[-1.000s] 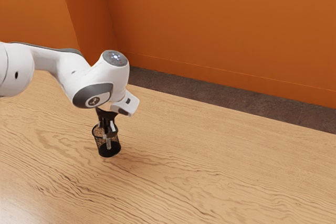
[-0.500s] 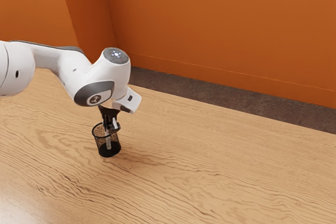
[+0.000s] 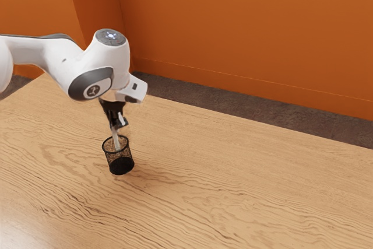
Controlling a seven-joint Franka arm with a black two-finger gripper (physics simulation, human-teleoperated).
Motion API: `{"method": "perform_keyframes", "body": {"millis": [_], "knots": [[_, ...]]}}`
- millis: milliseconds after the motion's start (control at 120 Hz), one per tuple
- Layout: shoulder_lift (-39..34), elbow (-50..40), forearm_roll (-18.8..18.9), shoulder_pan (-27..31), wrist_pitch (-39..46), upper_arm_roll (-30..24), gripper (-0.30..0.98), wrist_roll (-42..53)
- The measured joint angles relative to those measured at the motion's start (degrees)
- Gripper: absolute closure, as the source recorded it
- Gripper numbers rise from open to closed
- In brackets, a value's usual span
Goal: Take the marker out of the pen holder and place it to the left of the pen holder.
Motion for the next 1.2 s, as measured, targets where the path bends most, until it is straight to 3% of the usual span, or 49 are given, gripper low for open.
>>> {"method": "perform_keyframes", "body": {"millis": [150,308,475,717,942,1142,1200], "knots": [[-7.86,0.75,-7.34,3.64,-6.37,0.01,0.77,-1.44],[-9.72,4.91,-10.22,10.20,-15.37,-0.08,0.78,-2.59],[4.70,15.83,-10.96,16.98,-28.03,0.01,0.78,-3.15],[26.36,29.35,-12.41,20.12,-45.49,3.30,0.78,-2.43],[33.84,32.65,-13.66,21.63,-53.13,3.52,0.78,-0.89],[34.08,33.18,-15.35,21.75,-52.99,3.51,0.36,0.58],[29.34,33.29,-15.78,20.13,-50.19,3.15,0.27,1.24]]}}
